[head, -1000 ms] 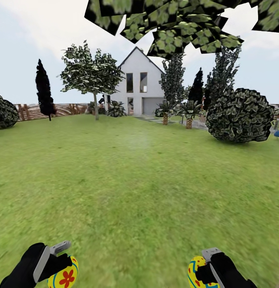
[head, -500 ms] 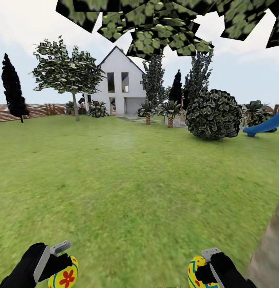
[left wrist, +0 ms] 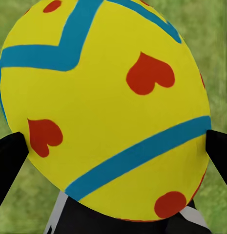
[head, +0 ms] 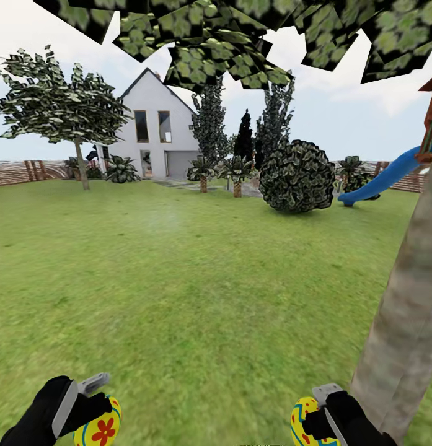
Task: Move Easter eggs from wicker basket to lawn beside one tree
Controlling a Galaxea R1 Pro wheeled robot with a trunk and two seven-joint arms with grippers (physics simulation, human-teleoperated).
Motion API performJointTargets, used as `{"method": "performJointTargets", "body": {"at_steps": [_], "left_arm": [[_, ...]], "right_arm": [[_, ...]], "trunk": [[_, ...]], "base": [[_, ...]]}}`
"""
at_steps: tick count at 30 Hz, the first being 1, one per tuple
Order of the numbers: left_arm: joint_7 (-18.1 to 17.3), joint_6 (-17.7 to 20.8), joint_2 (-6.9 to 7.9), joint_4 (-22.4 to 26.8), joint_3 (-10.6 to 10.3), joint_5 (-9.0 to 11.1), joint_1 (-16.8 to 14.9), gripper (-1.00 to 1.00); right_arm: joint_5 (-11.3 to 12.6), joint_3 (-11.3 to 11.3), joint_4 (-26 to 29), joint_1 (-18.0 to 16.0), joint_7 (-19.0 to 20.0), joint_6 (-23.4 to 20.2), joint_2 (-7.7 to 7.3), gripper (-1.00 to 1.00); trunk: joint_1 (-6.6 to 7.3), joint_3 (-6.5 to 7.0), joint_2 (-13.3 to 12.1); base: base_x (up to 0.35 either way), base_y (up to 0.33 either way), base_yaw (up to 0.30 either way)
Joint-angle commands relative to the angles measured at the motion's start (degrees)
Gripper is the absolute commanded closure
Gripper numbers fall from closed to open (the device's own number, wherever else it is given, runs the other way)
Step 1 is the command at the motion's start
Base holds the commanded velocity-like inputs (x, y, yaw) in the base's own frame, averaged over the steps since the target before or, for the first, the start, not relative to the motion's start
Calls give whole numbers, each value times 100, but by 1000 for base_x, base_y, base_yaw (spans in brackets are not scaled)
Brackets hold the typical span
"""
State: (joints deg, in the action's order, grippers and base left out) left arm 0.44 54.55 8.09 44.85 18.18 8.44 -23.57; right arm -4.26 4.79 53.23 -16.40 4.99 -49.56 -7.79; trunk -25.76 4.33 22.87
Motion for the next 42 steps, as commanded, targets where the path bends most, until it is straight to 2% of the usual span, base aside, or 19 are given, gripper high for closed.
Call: {"method": "performJointTargets", "body": {"at_steps": [1,21,42], "left_arm": [[5,28,0,6,11,26,1,100],[-41,29,-9,6,2,17,1,100],[-3,30,-18,-45,-7,8,1,100]], "right_arm": [[-49,13,3,-3,46,-25,-4,100],[-49,3,3,-3,46,-36,-12,100],[-49,-13,3,-3,46,-36,-47,100]], "trunk": [[-2,-3,5],[-2,-3,5],[-2,-3,5]], "base": [[0,0,-300],[1,5,-300],[55,320,-300]]}}
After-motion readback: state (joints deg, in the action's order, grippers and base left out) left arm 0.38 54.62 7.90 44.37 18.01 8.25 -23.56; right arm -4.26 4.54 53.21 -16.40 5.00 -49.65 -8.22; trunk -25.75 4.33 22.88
